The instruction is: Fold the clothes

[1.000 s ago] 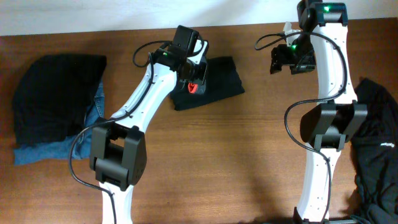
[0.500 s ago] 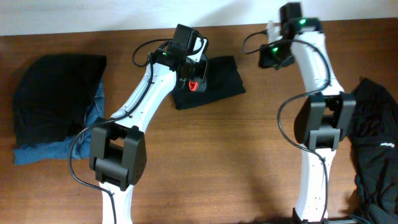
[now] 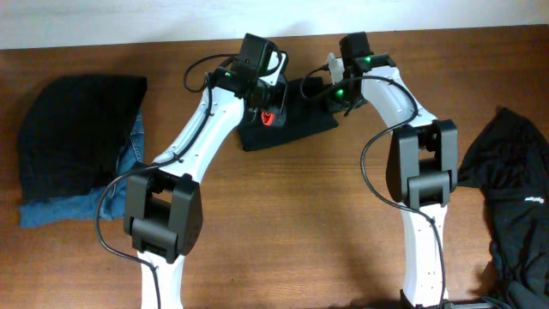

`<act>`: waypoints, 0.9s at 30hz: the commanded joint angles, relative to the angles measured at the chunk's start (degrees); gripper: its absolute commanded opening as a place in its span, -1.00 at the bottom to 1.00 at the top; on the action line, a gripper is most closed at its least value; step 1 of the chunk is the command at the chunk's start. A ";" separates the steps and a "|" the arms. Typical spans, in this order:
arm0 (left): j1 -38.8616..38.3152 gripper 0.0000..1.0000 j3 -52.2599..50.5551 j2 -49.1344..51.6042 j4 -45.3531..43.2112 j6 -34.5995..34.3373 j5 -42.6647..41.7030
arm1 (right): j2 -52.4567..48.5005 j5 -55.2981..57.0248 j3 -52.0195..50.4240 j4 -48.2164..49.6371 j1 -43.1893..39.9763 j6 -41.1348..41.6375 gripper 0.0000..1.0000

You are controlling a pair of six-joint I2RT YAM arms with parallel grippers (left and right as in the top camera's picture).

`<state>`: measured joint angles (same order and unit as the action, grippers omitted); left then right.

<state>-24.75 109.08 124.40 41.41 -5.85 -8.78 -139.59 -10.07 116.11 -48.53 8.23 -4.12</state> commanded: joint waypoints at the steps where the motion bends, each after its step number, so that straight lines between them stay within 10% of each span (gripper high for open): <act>1: -1.90 -0.77 0.81 1.40 -0.48 -0.57 -1.46 | -0.63 -0.46 -0.46 0.22 1.05 0.13 -0.16; 27: -5.05 -0.34 0.83 1.73 -5.46 -0.55 2.97 | 1.97 0.07 7.61 -9.57 -1.68 0.13 -0.14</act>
<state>-29.78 109.08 126.02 36.56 -6.48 -8.62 -139.59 -10.02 119.68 -56.21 7.60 -3.62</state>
